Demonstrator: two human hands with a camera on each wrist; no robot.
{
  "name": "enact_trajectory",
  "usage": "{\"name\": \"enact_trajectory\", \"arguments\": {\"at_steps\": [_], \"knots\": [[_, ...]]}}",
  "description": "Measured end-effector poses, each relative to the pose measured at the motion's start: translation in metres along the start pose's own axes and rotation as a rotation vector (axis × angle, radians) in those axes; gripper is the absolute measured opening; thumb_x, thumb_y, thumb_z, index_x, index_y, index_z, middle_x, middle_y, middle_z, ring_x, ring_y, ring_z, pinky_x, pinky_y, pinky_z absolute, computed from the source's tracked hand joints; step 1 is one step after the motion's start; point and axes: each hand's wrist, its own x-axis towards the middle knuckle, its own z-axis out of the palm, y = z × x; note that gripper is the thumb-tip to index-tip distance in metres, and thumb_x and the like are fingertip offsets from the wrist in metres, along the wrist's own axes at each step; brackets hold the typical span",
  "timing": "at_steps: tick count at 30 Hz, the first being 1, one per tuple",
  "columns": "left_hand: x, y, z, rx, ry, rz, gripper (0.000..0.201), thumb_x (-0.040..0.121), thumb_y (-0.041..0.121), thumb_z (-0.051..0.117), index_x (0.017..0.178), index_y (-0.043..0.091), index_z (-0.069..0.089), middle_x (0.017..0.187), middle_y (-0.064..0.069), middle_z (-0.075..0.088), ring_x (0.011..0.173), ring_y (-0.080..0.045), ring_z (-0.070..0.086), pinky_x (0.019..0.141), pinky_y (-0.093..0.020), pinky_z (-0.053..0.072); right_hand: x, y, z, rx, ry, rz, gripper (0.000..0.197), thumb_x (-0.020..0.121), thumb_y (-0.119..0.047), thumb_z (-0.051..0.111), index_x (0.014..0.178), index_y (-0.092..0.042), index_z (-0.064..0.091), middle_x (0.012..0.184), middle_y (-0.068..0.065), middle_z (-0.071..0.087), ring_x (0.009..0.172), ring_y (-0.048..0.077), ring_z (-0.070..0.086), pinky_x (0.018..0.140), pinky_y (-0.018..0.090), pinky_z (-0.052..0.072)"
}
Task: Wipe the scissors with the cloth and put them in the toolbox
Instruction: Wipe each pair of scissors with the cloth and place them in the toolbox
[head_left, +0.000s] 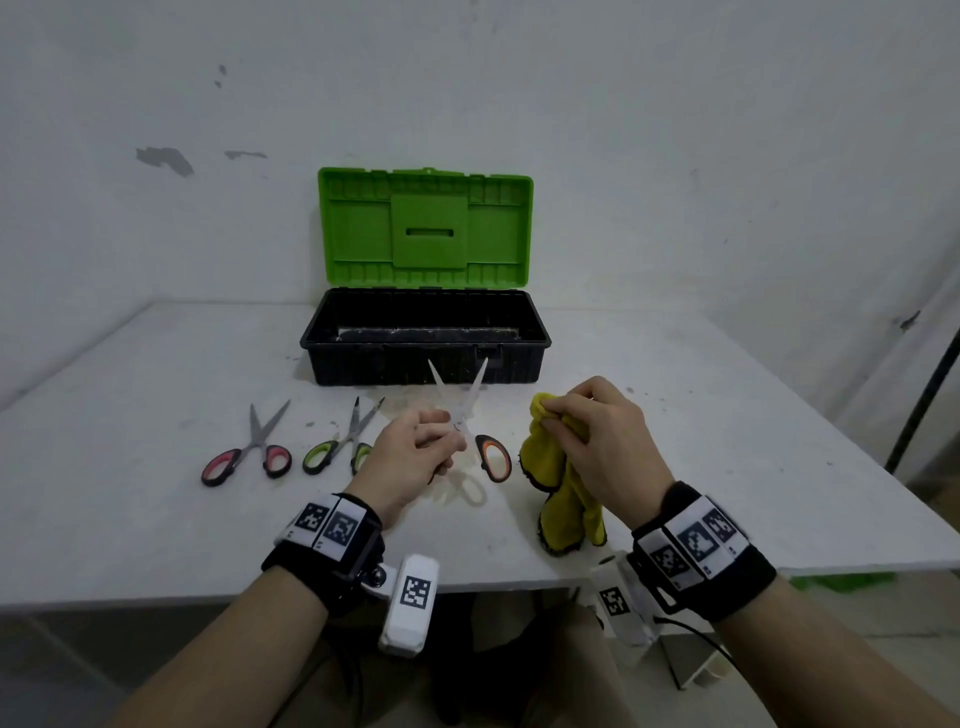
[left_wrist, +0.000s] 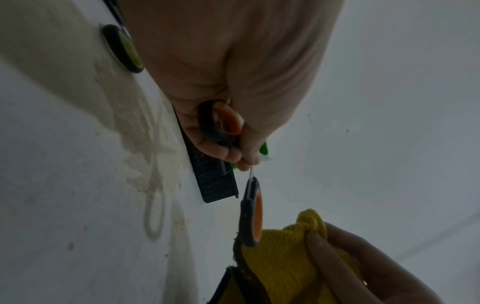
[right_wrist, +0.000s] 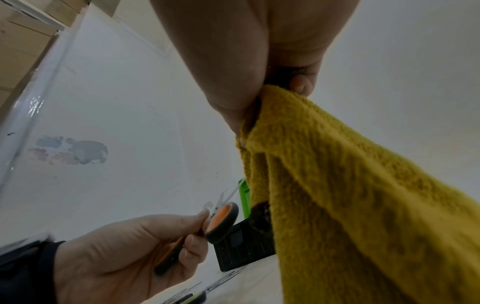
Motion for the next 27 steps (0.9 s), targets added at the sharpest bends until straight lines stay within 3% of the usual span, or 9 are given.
{"name": "enact_trajectory", "arguments": {"at_steps": [1,3,7,13,19,24,27], "knots": [[0.000,0.000,0.000,-0.001,-0.019,-0.011,0.006,0.097,0.012,0.062,0.102,0.012,0.064,0.079,-0.003,0.068,0.065,-0.013,0.056,0.059,-0.022,0.048,0.000,0.000,0.000,0.004,-0.003,-0.003,0.013,0.091,-0.025,0.065,0.101,-0.021,0.073,0.094,-0.007,0.052,0.082,0.011,0.052,0.072,0.011,0.036],[0.001,0.001,0.001,-0.005,-0.046,-0.038,0.016,0.100,0.018,0.057,0.097,0.007,0.068,0.075,-0.005,0.061,0.062,-0.014,0.052,0.055,-0.022,0.044,0.000,-0.001,0.001,0.007,-0.015,-0.012,0.014,0.091,-0.025,0.065,0.102,-0.021,0.073,0.095,-0.006,0.054,0.084,0.011,0.054,0.074,0.016,0.040],[0.001,0.002,0.001,0.070,-0.127,-0.074,0.022,0.100,0.020,0.057,0.097,0.002,0.070,0.067,-0.002,0.050,0.053,-0.011,0.047,0.049,-0.022,0.039,0.001,-0.005,0.002,0.015,-0.076,-0.037,0.018,0.089,-0.026,0.067,0.106,-0.023,0.071,0.099,-0.008,0.058,0.088,0.009,0.054,0.077,0.007,0.036],[-0.002,0.006,0.003,0.207,-0.196,-0.018,0.021,0.095,0.027,0.066,0.083,0.010,0.068,0.060,0.001,0.056,0.053,-0.013,0.049,0.049,-0.025,0.041,-0.008,-0.018,0.015,0.031,-0.119,-0.093,0.019,0.088,-0.027,0.068,0.107,-0.023,0.072,0.097,-0.008,0.059,0.084,0.007,0.054,0.076,0.007,0.038],[-0.002,0.007,0.008,0.357,-0.242,0.120,0.019,0.094,0.026,0.064,0.080,0.016,0.071,0.059,0.005,0.058,0.053,-0.008,0.051,0.057,-0.028,0.043,-0.014,-0.025,0.030,0.004,-0.104,-0.178,0.016,0.091,-0.023,0.065,0.104,-0.018,0.072,0.095,0.000,0.057,0.081,0.015,0.055,0.070,0.024,0.050],[-0.002,0.006,0.009,0.335,-0.227,0.148,0.022,0.095,0.032,0.065,0.078,0.018,0.070,0.054,0.010,0.055,0.051,-0.006,0.048,0.056,-0.026,0.042,-0.002,-0.016,0.026,-0.015,-0.046,-0.101,0.013,0.092,-0.020,0.063,0.099,-0.016,0.073,0.093,0.001,0.054,0.079,0.016,0.054,0.069,0.028,0.050],[-0.002,0.005,0.008,0.341,-0.214,0.129,0.021,0.095,0.029,0.065,0.080,0.016,0.071,0.053,0.010,0.055,0.049,-0.005,0.048,0.055,-0.026,0.042,0.012,-0.002,0.019,-0.023,0.004,0.030,0.017,0.094,-0.024,0.061,0.101,-0.015,0.073,0.095,-0.001,0.054,0.081,0.014,0.053,0.077,0.026,0.049]]}}
